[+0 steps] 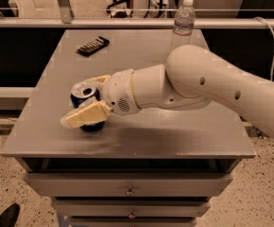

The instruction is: Move pepsi can near water bottle

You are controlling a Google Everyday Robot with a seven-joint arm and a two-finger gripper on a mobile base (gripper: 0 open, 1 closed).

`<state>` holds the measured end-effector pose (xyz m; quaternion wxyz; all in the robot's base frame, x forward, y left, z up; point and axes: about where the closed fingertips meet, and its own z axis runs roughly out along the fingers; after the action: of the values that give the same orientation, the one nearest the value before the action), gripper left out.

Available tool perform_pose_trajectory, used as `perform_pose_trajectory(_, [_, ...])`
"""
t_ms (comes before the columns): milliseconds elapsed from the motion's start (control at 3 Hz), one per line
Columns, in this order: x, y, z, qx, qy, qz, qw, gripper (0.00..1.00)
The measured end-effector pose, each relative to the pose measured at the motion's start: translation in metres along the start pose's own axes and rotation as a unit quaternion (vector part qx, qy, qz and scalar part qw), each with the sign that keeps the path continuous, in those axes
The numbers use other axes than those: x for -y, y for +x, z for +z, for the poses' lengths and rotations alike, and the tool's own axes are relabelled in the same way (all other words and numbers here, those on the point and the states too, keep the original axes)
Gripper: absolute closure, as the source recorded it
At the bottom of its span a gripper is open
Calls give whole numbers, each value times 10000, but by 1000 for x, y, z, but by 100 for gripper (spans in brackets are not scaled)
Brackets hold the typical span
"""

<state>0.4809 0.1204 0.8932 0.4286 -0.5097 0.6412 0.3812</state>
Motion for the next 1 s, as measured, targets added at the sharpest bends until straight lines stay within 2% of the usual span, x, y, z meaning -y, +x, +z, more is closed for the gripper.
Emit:
perform_pose_trajectory(333, [-1,4,1,29,50,61,10000,49])
perform_pose_trajectory(667, [27,12,-29,-32,482,178,9987,88])
perform_pose_trajectory(1000, [52,14,-54,-73,795,186,9966,100])
